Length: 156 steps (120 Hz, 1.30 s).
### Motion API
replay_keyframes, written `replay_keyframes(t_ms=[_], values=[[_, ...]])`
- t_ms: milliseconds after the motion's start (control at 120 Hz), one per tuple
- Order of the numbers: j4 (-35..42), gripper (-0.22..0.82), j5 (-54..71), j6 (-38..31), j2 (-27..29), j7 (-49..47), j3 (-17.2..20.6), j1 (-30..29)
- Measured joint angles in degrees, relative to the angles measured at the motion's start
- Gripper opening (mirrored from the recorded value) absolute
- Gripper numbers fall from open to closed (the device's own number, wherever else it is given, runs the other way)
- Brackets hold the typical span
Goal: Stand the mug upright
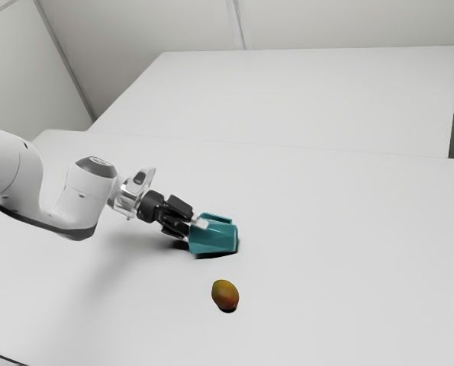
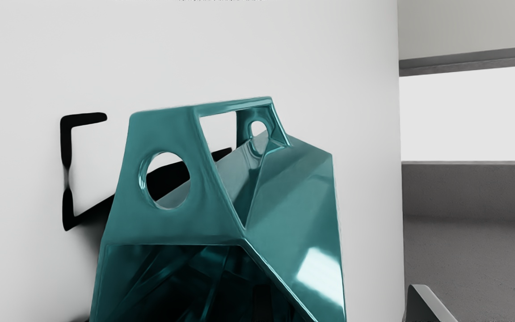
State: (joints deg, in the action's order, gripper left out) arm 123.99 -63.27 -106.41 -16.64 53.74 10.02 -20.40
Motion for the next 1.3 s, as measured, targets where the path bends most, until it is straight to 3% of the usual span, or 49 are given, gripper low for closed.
replay_keyframes(t_ms=[242, 408, 633, 900, 1117, 1300], values=[[-0.3, -0.02, -0.2, 0.3, 0.0, 2.6, 0.2, 0.1], [-0.4, -0.12, -0.3, 0.4, 0.0, 4.0, 0.2, 0.1], [-0.6, -0.16, 0.1, 0.4, 0.6, 5.4, 0.2, 0.3], [-0.8, -0.17, 3.4, -0.4, 5.1, 5.0, 1.6, 1.0], [-0.7, -0.18, 20.3, -4.4, 13.0, -0.8, 6.5, 0.9], [-0.6, -0.18, 36.8, -8.6, 16.4, -9.5, 11.1, 2.1]])
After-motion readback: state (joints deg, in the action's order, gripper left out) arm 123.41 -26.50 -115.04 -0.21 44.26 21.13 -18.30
